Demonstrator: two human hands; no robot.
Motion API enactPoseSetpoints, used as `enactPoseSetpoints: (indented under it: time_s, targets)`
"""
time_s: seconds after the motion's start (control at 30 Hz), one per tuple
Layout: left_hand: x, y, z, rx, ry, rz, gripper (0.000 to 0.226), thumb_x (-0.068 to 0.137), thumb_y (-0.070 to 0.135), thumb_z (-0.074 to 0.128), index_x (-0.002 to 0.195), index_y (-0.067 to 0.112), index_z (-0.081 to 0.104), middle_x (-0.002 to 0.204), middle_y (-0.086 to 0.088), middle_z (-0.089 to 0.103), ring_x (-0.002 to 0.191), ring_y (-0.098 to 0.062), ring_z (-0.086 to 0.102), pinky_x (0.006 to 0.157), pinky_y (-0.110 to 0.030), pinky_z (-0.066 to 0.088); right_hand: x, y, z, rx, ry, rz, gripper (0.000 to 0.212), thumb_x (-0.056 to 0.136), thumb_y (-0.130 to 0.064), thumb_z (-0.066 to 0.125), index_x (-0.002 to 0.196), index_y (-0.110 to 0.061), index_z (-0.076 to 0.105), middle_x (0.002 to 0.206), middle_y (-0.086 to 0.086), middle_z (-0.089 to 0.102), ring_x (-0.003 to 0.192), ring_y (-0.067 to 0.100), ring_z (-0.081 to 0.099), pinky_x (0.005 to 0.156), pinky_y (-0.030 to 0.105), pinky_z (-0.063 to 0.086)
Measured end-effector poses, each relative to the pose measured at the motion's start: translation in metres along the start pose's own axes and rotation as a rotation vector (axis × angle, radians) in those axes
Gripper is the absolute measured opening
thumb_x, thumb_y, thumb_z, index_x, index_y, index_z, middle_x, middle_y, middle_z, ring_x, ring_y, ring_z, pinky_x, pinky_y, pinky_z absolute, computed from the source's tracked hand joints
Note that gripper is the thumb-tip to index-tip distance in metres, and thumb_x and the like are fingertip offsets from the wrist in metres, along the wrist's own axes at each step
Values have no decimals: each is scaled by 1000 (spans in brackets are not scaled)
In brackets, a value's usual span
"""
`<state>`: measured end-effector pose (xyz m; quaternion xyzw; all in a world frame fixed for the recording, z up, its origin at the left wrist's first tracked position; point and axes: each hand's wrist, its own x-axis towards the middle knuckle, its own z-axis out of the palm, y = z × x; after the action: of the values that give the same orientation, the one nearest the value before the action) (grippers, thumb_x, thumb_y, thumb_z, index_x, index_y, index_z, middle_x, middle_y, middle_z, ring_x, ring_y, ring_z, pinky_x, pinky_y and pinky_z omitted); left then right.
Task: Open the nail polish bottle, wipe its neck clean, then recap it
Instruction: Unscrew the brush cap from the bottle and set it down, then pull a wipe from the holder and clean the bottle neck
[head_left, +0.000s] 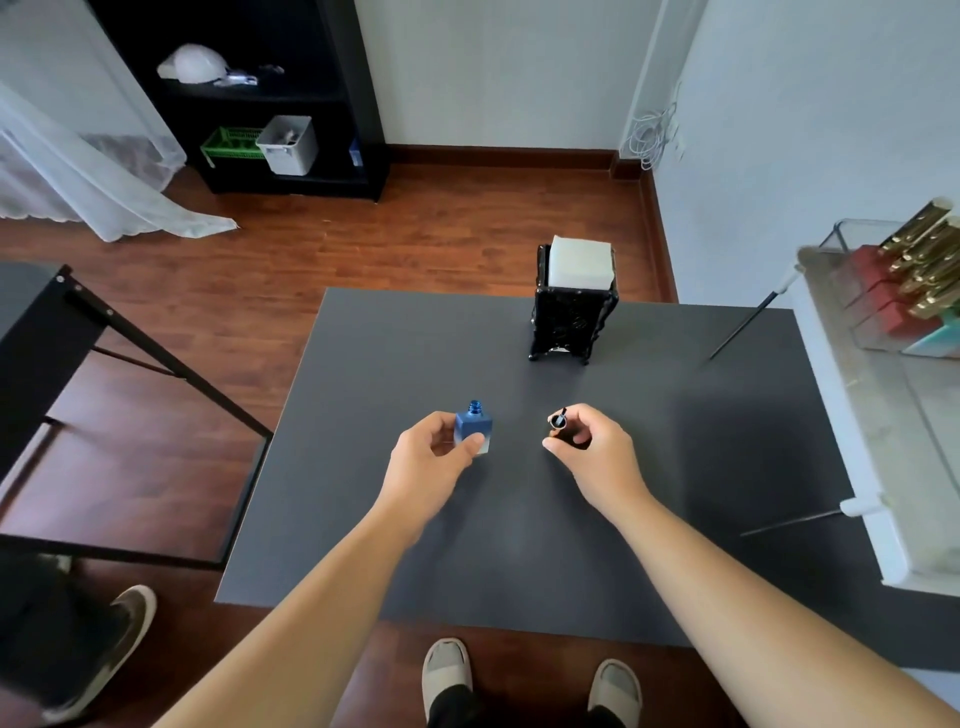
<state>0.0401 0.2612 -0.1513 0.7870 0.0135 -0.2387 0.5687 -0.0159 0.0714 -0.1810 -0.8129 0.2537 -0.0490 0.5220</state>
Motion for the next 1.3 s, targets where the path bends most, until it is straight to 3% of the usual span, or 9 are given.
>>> enactPoseSetpoints:
  time_s: [0.1,0.27,0.43,0.6,0.67,0.73,0.97,1.1,1.3]
  targets:
    - [-2,7,2,0,8,13,9,85,20,67,90,28,67,95,3,75,96,-24,69,97,-45,51,-1,-4,-6,4,-39,19,30,74,-11,72,77,-38,58,85,-10,61,76,-1,51,62,6,38]
    - [-6,27,7,8,8,66,10,86,19,67,89,29,67,94,4,74,95,-23,69,96,-41,52,-5,-10,-24,5,-36,6,32,75,-14,74,92,-36,58,93,-13,59,83,4,50,65,13,38]
    - [-8,56,11,13,24,138,9,85,21,67,92,27,67,95,2,74,96,-23,69,96,-41,52,-9,-33,-49,23,48,-88,38,74,-5,56,90,-40,51,96,-13,61,83,5,52,59,20,42]
    - [-8,93,11,20,43,225,9,86,22,67,91,30,67,95,2,75,98,-23,68,95,-41,52,10,-81,-72,-12,143,-271,32,79,-4,54,82,-36,54,87,-11,62,73,2,54,60,6,41]
    - [-6,107,10,41,48,254,8,86,24,66,92,30,67,96,1,74,99,-24,67,92,-39,51,22,-101,-82,-84,161,-348,23,81,-7,57,87,-29,60,85,-9,62,76,9,56,67,9,41]
    - [-4,118,8,64,59,279,8,86,26,66,93,29,66,96,2,73,97,-24,67,87,-35,51,37,-115,-90,-204,163,-393,17,84,-10,58,96,-20,65,91,-1,64,85,18,57,76,24,46]
    - [9,133,3,94,83,307,9,87,27,65,95,29,65,96,4,72,96,-22,66,82,-31,50,82,-131,-97,-669,-13,-455,32,86,-21,59,118,-16,60,125,3,61,118,24,50,96,39,42]
    - [15,132,2,96,79,297,10,86,27,65,96,28,66,97,4,72,95,-22,66,82,-30,50,97,-131,-91,-848,-58,-455,36,86,-29,57,121,-20,58,126,2,61,117,25,49,94,37,40]
    - [27,127,1,60,86,286,8,86,26,65,94,30,66,95,4,72,95,-21,66,84,-31,50,110,-127,-83,-976,-6,-615,27,91,-25,48,112,-17,62,112,3,66,105,25,52,86,34,36]
